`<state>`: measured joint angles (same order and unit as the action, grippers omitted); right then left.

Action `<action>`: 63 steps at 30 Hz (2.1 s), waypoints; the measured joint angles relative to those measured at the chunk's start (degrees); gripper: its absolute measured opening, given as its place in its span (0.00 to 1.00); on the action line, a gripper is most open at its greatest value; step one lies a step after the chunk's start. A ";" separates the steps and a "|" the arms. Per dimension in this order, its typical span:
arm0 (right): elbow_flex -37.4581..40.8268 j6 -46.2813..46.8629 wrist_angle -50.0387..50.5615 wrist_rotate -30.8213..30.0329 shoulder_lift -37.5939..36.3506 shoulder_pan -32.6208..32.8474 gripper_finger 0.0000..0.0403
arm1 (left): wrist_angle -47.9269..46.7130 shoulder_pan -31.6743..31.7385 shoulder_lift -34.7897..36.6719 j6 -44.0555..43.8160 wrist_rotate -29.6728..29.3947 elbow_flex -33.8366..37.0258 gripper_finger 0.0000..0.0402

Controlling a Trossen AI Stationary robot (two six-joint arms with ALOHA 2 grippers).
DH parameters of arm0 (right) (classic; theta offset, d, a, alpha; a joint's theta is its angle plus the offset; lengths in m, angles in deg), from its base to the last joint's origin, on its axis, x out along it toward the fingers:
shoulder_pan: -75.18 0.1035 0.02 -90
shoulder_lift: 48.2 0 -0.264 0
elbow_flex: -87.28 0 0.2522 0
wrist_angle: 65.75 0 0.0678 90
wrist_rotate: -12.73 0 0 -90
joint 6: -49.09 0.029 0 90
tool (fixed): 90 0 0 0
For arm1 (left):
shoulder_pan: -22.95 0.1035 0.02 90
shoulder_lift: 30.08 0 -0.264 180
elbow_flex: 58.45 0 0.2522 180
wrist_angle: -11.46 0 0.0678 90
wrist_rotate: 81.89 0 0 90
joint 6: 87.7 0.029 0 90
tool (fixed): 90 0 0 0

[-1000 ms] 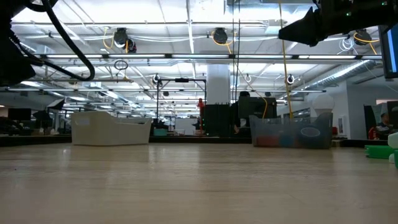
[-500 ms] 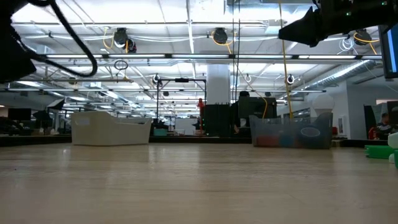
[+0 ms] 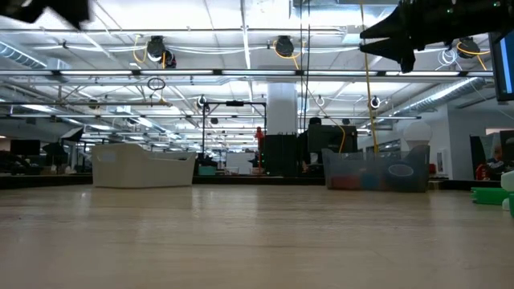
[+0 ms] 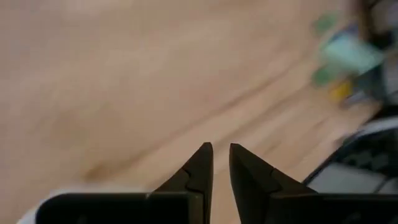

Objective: Pick and place Stapler, Stapler remover, tape
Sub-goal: Put the large green stapler into the gray bin

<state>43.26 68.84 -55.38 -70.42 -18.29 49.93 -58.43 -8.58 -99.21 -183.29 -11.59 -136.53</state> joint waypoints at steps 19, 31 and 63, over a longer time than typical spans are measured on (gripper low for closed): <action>-1.50 8.06 -0.02 11.73 0.66 14.35 0.40 | 25.11 6.83 1.79 37.02 -13.23 0.16 0.10; -17.21 4.09 27.20 -6.28 15.00 28.65 0.40 | 34.25 9.59 5.75 38.49 -5.34 8.73 0.10; -31.85 50.40 84.32 12.35 43.37 42.32 0.40 | 56.75 22.31 16.67 61.82 12.79 32.17 0.10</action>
<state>11.41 119.24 28.94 -58.08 25.08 92.24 -1.68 13.73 -82.54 -121.46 1.20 -104.35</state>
